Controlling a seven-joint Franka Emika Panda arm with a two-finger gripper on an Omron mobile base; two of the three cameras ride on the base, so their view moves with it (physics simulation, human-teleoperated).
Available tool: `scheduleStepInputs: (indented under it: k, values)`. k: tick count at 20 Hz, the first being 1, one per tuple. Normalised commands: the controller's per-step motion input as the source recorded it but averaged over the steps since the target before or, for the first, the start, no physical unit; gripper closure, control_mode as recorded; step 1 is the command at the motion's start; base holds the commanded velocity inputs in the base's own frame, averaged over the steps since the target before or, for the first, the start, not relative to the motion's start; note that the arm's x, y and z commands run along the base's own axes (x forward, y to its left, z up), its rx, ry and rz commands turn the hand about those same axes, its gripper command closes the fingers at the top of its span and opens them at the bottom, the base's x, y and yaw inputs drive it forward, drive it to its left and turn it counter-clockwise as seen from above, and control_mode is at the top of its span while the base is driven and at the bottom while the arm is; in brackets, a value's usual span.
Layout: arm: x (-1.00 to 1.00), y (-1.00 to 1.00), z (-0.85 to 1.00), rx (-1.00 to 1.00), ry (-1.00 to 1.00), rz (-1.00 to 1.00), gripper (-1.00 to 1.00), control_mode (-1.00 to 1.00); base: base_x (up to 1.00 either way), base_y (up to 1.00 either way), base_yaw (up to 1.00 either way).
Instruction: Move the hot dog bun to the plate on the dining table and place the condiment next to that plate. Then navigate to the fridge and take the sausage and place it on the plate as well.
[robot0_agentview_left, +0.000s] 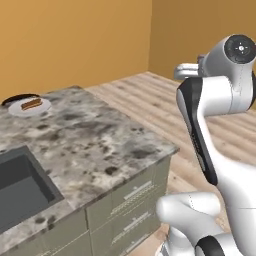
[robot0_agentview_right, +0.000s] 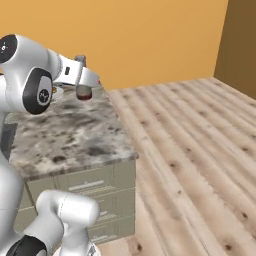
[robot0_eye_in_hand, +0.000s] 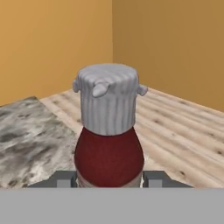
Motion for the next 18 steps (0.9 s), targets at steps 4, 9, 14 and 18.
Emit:
scheduleStepInputs:
  k: [4, 9, 14, 18]
  values:
    - [0.0, 0.0, 0.0, 0.0, 0.0, 0.0, 1.0, 1.0, 0.32, -0.99, 0.08]
    - [0.0, 0.0, 0.0, 0.0, 0.0, 0.0, 1.0, 1.0, 0.36, -0.99, 0.16]
    - [0.0, 0.0, 0.0, 0.0, 0.0, 0.0, 1.0, 1.0, 0.43, -0.98, 0.22]
    - [0.0, 0.0, 0.0, 0.0, 0.0, 0.0, 1.0, 1.0, 0.48, -0.93, 0.26]
